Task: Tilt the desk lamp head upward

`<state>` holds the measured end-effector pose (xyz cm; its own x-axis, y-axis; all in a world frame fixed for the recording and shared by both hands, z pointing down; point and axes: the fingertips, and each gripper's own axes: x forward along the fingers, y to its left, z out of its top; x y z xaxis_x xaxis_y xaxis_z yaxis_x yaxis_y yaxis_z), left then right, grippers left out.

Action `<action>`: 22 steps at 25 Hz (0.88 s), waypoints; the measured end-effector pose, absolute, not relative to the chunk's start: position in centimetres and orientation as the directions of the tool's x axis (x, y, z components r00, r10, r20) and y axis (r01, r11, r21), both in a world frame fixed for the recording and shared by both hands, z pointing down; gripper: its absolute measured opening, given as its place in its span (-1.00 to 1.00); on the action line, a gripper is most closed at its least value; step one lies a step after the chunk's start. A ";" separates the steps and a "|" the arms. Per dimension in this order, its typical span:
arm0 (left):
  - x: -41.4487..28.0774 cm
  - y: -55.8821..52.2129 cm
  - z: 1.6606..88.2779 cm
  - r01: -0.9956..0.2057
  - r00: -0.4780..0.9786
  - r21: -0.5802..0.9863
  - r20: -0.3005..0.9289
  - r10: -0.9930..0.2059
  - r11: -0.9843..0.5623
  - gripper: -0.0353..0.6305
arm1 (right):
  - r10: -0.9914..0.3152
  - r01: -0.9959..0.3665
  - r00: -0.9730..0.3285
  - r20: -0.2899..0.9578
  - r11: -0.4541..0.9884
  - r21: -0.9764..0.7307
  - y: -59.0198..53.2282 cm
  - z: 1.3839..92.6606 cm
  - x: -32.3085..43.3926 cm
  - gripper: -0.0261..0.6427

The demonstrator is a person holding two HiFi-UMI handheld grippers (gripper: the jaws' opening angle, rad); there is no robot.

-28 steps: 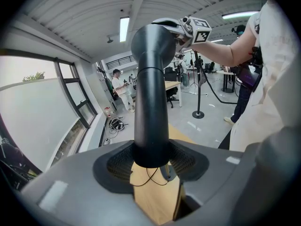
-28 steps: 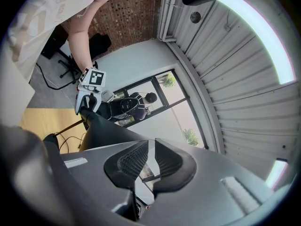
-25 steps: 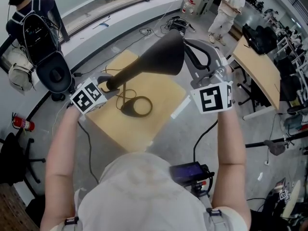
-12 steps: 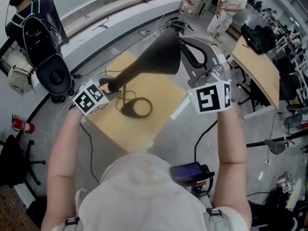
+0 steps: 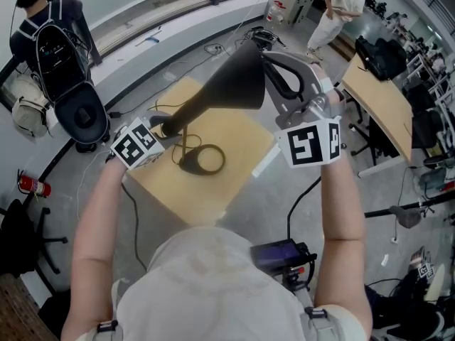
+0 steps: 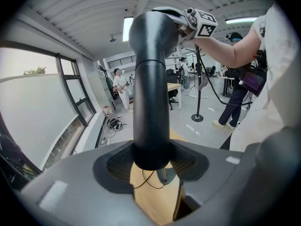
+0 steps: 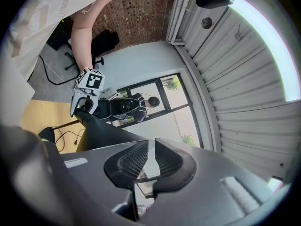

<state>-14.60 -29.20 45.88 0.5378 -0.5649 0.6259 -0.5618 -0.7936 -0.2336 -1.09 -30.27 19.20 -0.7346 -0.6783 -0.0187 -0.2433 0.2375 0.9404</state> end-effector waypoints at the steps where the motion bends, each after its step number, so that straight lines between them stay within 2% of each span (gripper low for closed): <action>1: -14.5 -29.2 45.9 -0.562 0.538 -0.233 0.626 -0.565 -0.793 -0.23 | -0.677 -0.240 -0.736 -0.019 0.234 0.942 -30.2 19.1 -1.1 -0.76; 14: -14.5 -28.9 46.4 -0.556 0.549 -0.229 0.620 -0.560 -0.799 -0.23 | -0.680 -0.231 -0.733 -0.018 0.224 0.947 -29.9 19.5 -1.4 -0.75; 22: -16.1 -29.0 45.7 -0.535 0.544 -0.295 0.597 -0.590 -0.792 -0.18 | -0.664 -0.305 -0.748 -0.016 0.322 0.896 -30.0 20.6 -1.4 -0.66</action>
